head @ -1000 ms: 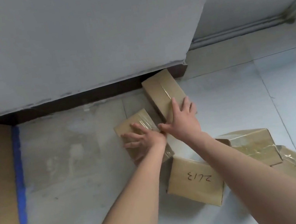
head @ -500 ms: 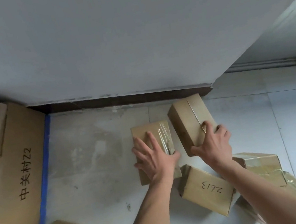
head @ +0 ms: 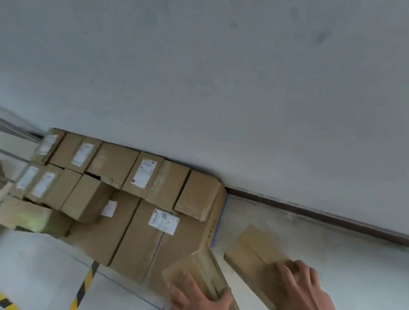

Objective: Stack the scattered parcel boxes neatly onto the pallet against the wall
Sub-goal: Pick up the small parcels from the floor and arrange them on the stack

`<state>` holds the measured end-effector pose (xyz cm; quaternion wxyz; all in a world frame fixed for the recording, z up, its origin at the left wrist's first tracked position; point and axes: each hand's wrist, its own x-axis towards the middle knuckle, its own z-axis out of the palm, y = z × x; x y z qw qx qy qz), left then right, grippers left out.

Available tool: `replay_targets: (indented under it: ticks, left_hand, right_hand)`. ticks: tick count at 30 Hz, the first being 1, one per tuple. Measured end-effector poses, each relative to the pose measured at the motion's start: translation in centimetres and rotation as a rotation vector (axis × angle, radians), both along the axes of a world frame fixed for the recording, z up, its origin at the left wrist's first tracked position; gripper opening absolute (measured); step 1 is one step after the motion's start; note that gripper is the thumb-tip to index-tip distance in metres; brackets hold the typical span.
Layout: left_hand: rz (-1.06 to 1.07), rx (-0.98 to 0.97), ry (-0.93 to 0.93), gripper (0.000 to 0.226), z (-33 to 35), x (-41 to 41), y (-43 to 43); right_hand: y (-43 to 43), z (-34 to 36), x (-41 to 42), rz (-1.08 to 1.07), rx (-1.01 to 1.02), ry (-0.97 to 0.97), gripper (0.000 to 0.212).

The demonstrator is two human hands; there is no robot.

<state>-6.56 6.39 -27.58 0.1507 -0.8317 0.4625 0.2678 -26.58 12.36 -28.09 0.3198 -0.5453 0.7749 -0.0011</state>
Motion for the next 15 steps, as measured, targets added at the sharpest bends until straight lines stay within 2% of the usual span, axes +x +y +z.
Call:
replay_targets:
  ticks: [2, 5, 8, 12, 15]
  left_hand:
    - [0.074, -0.021, -0.016, 0.131, 1.9, 4.1, -2.0]
    - [0.133, -0.093, 0.002, 0.129, 2.4, 10.0, -5.9]
    - [0.068, -0.142, -0.005, 0.124, 1.9, 15.3, -10.5]
    - [-0.148, -0.168, -0.067, 0.12, -1.2, 23.5, -17.3]
    - [-0.351, -0.154, -0.088, 0.119, -4.9, 30.7, -22.8]
  right_hand:
    - [-2.8, 1.8, 2.3, 0.107, -0.086, 0.032, 0.097]
    - [-7.3, 3.2, 6.7, 0.204, -0.081, 0.024, 0.097]
    - [-11.6, 1.9, 11.8, 0.172, -0.059, -0.032, 0.096]
    - [-16.8, -1.7, 21.3, 0.009, 0.004, -0.157, 0.102]
    - [-20.4, -5.5, 29.6, -0.283, 0.066, -0.358, 0.1]
